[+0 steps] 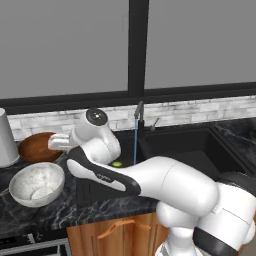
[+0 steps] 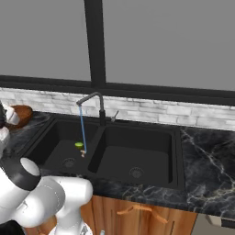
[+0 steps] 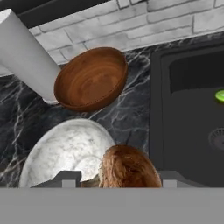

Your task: Pick the mushrooms from the sink and place them in one bowl. Place the kiwi in the other bowl. Then turn off the sink faucet.

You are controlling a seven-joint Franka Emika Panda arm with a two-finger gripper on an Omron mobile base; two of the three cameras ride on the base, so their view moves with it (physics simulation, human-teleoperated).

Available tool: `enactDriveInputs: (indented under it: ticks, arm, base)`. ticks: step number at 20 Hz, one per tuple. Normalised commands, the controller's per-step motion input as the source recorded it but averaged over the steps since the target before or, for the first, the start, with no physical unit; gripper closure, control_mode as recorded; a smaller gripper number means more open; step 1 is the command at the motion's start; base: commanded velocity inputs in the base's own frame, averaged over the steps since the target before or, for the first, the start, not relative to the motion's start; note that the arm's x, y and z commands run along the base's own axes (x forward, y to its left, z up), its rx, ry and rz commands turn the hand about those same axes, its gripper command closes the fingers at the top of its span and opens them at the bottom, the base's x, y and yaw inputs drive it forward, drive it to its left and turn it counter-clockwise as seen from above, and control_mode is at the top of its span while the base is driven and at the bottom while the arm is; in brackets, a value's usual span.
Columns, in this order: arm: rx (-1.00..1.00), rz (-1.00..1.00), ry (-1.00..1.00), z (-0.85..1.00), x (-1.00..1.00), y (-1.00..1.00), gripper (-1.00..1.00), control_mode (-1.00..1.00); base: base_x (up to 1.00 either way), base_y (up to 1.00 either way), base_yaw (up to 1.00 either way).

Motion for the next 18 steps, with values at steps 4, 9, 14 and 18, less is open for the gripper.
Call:
enactDriveInputs:
  ticks: [4, 9, 14, 18]
  arm:
    - [0.0, 0.19, 0.04, 0.01, -0.26, 0.69, 1.0, -1.0]
    - [-0.01, 0.13, 0.04, -0.02, -0.26, 0.55, 1.0, -1.0]
    - [-0.07, 0.02, 0.01, -0.23, -0.01, 0.08, 1.0, -1.0]
    - [-0.13, 0.0, 0.09, -0.29, 0.0, 0.13, 1.0, -1.0]
  base:
    - [0.0, 0.0, 0.0]
    - [0.0, 0.0, 0.0]
    - [0.0, 0.0, 0.0]
    - [0.0, 0.0, 0.0]
